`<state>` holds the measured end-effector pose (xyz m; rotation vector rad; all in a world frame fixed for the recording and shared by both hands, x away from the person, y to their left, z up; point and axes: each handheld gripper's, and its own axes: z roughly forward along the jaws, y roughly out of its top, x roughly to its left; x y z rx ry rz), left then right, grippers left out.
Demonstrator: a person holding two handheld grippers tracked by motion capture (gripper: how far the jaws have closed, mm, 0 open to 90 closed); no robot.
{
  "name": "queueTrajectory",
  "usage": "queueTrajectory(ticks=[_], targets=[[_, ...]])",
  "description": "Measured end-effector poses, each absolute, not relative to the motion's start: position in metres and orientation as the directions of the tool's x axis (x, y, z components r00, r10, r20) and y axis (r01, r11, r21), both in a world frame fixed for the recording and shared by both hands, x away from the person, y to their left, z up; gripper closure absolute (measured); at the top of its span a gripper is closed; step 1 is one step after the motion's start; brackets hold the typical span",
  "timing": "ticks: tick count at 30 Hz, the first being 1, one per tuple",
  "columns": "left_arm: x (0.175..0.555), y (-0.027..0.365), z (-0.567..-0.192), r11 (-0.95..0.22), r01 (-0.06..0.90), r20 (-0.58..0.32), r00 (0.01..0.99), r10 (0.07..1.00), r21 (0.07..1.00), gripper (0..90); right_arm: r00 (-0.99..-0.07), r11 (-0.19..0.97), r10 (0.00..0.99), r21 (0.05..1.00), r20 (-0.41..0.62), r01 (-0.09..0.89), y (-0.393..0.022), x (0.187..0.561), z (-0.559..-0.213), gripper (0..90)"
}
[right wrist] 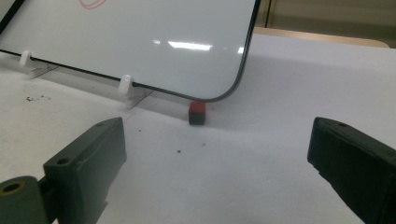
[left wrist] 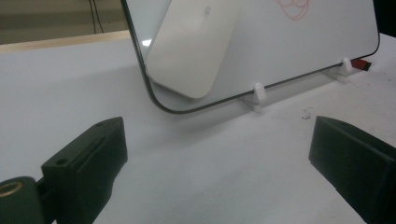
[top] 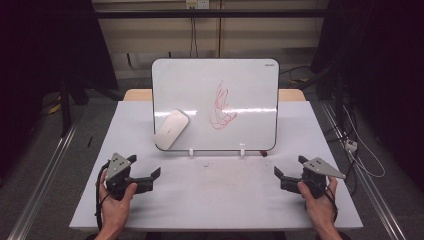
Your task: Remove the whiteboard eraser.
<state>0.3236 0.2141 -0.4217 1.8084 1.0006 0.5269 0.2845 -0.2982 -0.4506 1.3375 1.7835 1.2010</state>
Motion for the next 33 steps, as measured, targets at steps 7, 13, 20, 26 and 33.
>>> queueTrajectory(ticks=[7,13,20,26,33], targets=[[0.327,0.21,-0.42,-0.213,0.426,-0.081,0.575,0.814,0.879,6.3,-0.326,0.081,0.943,0.91,0.062,0.407,-0.3,0.284,-0.451,4.8],[0.334,0.205,-0.423,-0.222,0.444,-0.092,0.584,0.807,0.868,10.9,-0.332,0.084,0.941,0.911,0.061,0.404,-0.299,0.286,-0.45,4.3],[0.34,0.202,-0.418,-0.228,0.442,-0.091,0.592,0.801,0.868,10.8,-0.35,0.096,0.935,0.904,0.061,0.416,-0.296,0.289,-0.452,4.4],[0.348,0.196,-0.409,-0.236,0.421,-0.071,0.595,0.801,0.876,10.5,-0.353,0.092,0.933,0.903,0.07,0.421,-0.295,0.29,-0.452,4.4],[0.357,0.187,-0.4,-0.283,0.409,-0.064,0.655,0.753,0.867,5.9,-0.353,0.085,0.933,0.905,0.074,0.417,-0.295,0.291,-0.451,4.3]])
